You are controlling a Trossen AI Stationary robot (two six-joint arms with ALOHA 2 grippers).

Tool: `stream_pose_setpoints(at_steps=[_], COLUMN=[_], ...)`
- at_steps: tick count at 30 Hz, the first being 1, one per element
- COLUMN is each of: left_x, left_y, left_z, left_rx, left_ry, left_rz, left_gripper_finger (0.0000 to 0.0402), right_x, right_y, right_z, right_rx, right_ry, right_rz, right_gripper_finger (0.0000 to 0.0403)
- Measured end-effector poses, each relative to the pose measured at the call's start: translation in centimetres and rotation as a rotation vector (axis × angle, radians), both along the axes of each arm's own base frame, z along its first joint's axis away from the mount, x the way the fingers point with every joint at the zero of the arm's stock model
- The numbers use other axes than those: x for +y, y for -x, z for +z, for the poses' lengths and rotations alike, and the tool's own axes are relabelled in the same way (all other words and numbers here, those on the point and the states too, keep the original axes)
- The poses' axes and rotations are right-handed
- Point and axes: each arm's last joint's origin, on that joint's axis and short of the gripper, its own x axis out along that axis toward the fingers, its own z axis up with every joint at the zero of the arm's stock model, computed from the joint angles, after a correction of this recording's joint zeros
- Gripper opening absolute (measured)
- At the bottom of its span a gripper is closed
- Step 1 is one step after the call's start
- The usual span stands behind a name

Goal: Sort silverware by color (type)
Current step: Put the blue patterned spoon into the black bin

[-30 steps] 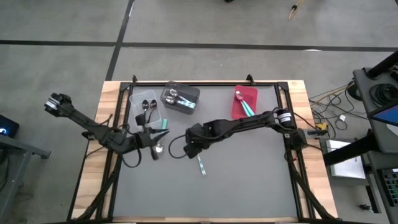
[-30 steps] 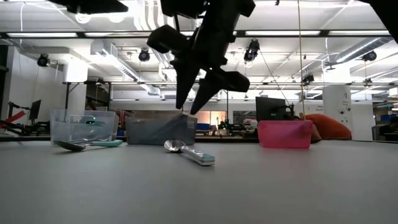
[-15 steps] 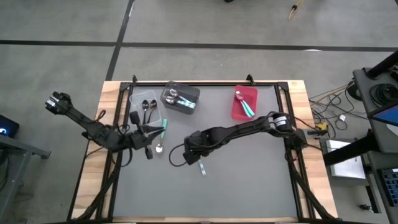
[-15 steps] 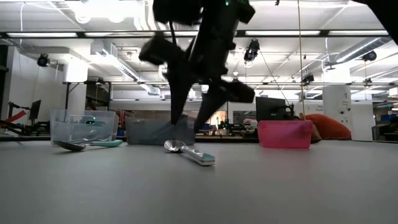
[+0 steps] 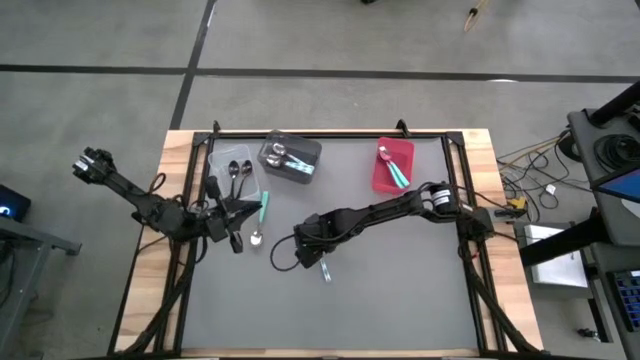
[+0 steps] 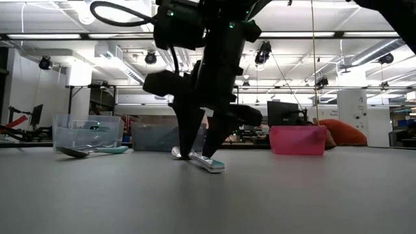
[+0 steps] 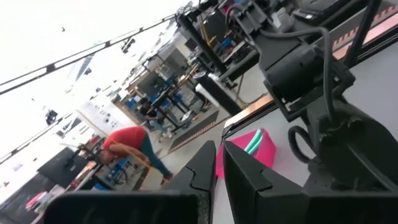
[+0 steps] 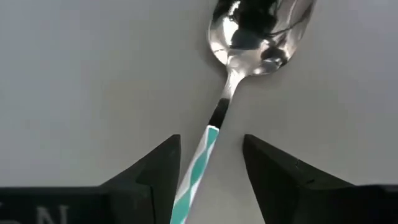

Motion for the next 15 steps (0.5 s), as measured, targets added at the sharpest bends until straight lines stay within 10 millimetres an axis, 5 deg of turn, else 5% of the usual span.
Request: stream_pose_setpoints(at_steps=[15], left_x=[0.0], left_y=[-0.1], left_z=[0.0], left_rx=[-0.005], left_ry=[0.008], left_rz=[-0.034], left_gripper_finger=[0.0013], right_x=[-0.8], right_y=[2.2], right_z=[-1.1], right_rx=[0.261], right_ry=[0.263], right_rz=[0.128], right_gripper_finger=[0.0155])
